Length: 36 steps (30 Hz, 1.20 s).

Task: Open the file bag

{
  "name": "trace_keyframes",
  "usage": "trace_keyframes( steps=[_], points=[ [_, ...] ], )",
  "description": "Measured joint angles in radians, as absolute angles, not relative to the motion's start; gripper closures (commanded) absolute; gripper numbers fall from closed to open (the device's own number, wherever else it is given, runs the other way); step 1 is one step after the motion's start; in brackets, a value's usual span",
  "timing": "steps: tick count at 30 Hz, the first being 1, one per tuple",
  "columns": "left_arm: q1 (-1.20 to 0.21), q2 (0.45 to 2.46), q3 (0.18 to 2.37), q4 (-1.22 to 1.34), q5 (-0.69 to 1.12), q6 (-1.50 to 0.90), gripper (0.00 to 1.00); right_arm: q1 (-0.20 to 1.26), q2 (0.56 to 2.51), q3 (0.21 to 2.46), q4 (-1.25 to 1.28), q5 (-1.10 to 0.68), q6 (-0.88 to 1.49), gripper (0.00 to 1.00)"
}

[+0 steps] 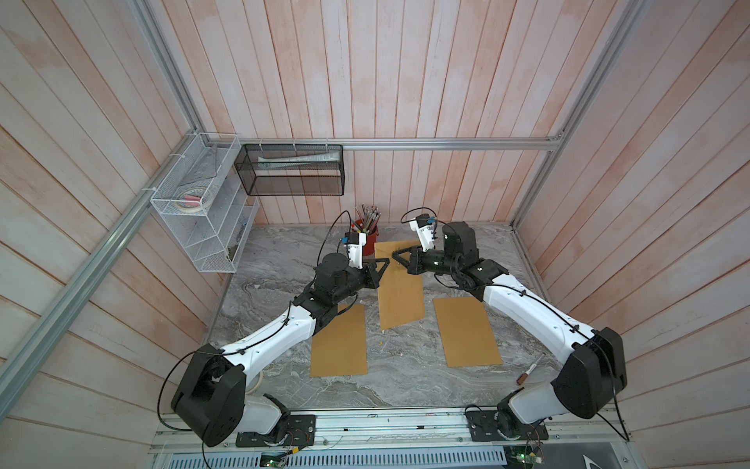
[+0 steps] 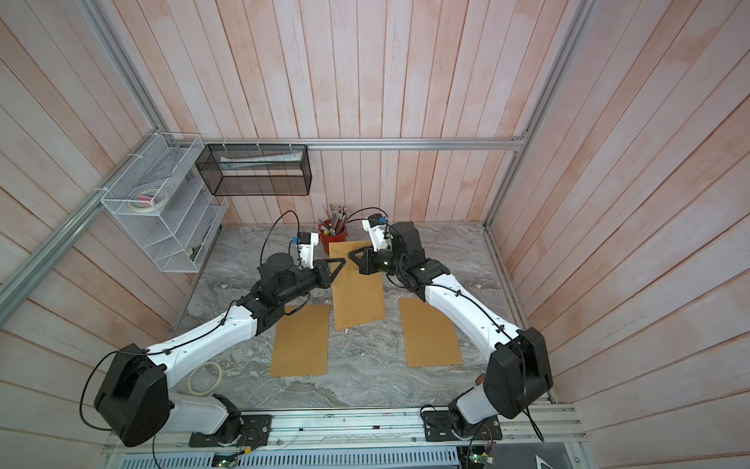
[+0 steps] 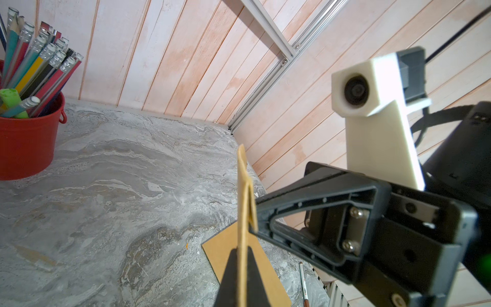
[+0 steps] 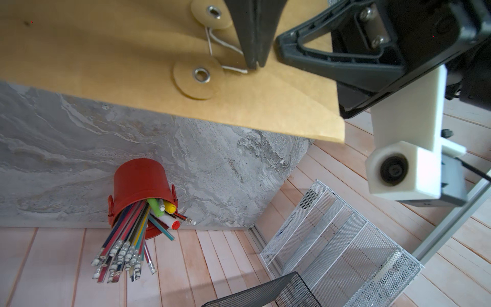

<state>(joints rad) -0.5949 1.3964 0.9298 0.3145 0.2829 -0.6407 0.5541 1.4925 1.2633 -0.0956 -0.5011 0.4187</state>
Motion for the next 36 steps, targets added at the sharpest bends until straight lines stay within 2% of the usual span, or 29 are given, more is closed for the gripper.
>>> trace_keyframes(
  steps=[27, 36],
  points=[
    [-0.546, 1.397, 0.920, 0.384, 0.279, -0.682, 1.00, 0.568, 1.436, 1.093, -0.049, -0.513, 0.479, 1.00],
    [-0.542, 1.395, 0.912, 0.390, 0.279, -0.685, 1.00, 0.524, 1.430, 1.079, -0.057, -0.491, 0.483, 1.00]
  ],
)
